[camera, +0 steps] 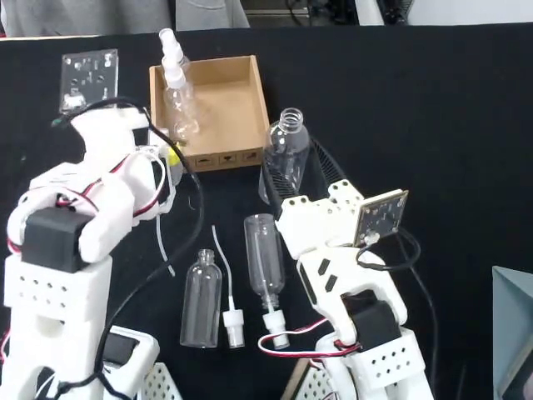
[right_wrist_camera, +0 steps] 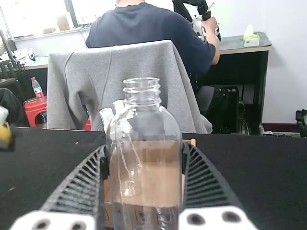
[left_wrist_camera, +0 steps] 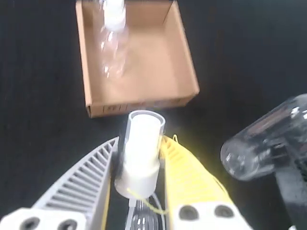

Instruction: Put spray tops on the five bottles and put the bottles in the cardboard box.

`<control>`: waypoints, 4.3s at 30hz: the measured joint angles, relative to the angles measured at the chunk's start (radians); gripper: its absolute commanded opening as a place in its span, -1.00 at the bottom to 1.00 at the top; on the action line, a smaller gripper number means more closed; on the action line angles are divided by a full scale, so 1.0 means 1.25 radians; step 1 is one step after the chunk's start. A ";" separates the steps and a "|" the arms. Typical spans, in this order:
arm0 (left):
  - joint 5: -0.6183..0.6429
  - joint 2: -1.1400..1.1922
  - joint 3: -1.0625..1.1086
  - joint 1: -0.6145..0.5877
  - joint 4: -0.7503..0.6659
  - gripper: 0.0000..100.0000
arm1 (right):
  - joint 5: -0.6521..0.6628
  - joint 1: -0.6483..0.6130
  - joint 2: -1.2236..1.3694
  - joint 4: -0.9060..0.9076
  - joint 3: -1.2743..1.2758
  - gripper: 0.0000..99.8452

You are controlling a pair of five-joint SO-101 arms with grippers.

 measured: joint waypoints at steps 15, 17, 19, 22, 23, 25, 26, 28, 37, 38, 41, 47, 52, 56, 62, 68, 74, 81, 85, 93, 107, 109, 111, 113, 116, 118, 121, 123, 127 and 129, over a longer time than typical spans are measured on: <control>0.014 -0.205 0.284 0.004 -0.271 -0.94 | 0.000 0.000 0.000 0.000 0.000 -0.89; 0.038 -0.238 0.323 0.004 -0.306 -0.94 | 0.000 0.000 0.000 0.000 0.000 -0.89; 0.059 -0.266 0.356 0.004 -0.333 -0.94 | 0.000 0.000 0.000 0.000 0.000 -0.89; 0.071 -0.301 0.387 0.002 -0.361 -0.94 | 0.000 0.000 0.000 0.000 0.000 -0.89; 0.072 -0.309 0.395 0.002 -0.369 -0.94 | 0.000 0.000 0.000 0.000 0.000 -0.89; 0.076 -0.324 0.412 0.002 -0.385 -0.94 | 0.000 0.000 0.000 0.000 0.000 -0.89; 0.076 -0.330 0.422 0.002 -0.395 -0.94 | 0.000 0.000 0.000 0.000 0.000 -0.89; 0.076 -0.346 0.444 0.002 -0.421 -0.94 | 0.000 0.000 0.000 0.000 0.000 -0.89; 0.144 -0.439 0.572 0.002 -0.549 -0.94 | 0.000 0.000 0.000 0.000 0.000 -0.89; 0.146 -0.452 0.586 0.002 -0.562 -0.94 | 0.000 0.000 0.000 0.000 0.000 -0.89; 0.150 -0.495 0.632 0.002 -0.601 -0.94 | 0.000 0.000 0.000 0.000 0.000 -0.89; 0.150 -0.584 0.739 0.001 -0.696 -0.94 | 0.000 0.000 -0.005 0.000 0.001 -0.89; 0.150 -0.655 0.829 0.002 -0.779 -0.94 | 0.000 0.000 -0.081 0.000 0.037 -0.89; 0.150 -0.716 0.884 0.001 -0.830 -0.94 | 0.000 0.000 -0.156 0.000 0.074 -0.89; 0.150 -0.778 0.948 0.001 -0.879 -0.94 | 0.000 -0.001 -0.217 0.000 0.095 -0.89; 0.150 -0.826 0.960 0.001 -0.884 -0.94 | 0.000 -0.001 -0.217 0.000 0.096 -0.89; 0.150 -0.838 0.978 0.001 -0.884 -0.94 | 0.000 -0.002 -0.217 0.000 0.114 -0.89; 0.150 -0.838 0.978 0.001 -0.884 -0.94 | 0.069 -0.025 -0.217 -0.064 0.169 -0.89; 0.168 -0.838 0.978 0.001 -0.884 -0.94 | 0.120 -0.041 -0.217 -0.130 0.220 -0.89; 0.317 -0.838 0.978 -0.107 -0.884 -0.94 | 0.136 -0.056 -0.217 -0.158 0.228 -0.89; 0.458 -0.838 0.978 -0.225 -0.884 -0.94 | 0.136 -0.072 -0.217 -0.158 0.244 -0.89; 0.476 -0.838 0.978 -0.245 -0.884 -0.94 | 0.140 -0.072 -0.217 -0.158 0.244 -0.89; 0.496 -0.838 0.978 -0.264 -0.884 -0.94 | 0.164 -0.072 -0.217 -0.158 0.245 -0.89; 0.498 -0.838 0.978 -0.275 -0.884 -0.94 | 0.193 -0.072 -0.217 -0.158 0.245 -0.89; 0.498 -0.838 0.978 -0.280 -0.884 -0.94 | 0.214 -0.072 -0.217 -0.158 0.245 -0.89; 0.500 -0.838 0.978 -0.280 -0.884 -0.94 | 0.218 -0.072 -0.217 -0.151 0.245 -0.89; 0.500 -0.838 0.978 -0.280 -0.884 -0.94 | 0.220 -0.072 -0.217 -0.149 0.245 -0.89; 0.500 -0.838 0.978 -0.280 -0.884 -0.94 | 0.237 -0.072 -0.217 -0.149 0.245 -0.89; 0.500 -0.838 0.976 -0.281 -0.884 -0.94 | 0.295 -0.072 -0.217 -0.126 0.245 -0.89; 0.500 -0.838 0.973 -0.281 -0.884 -0.94 | 0.309 -0.072 -0.217 -0.117 0.245 -0.89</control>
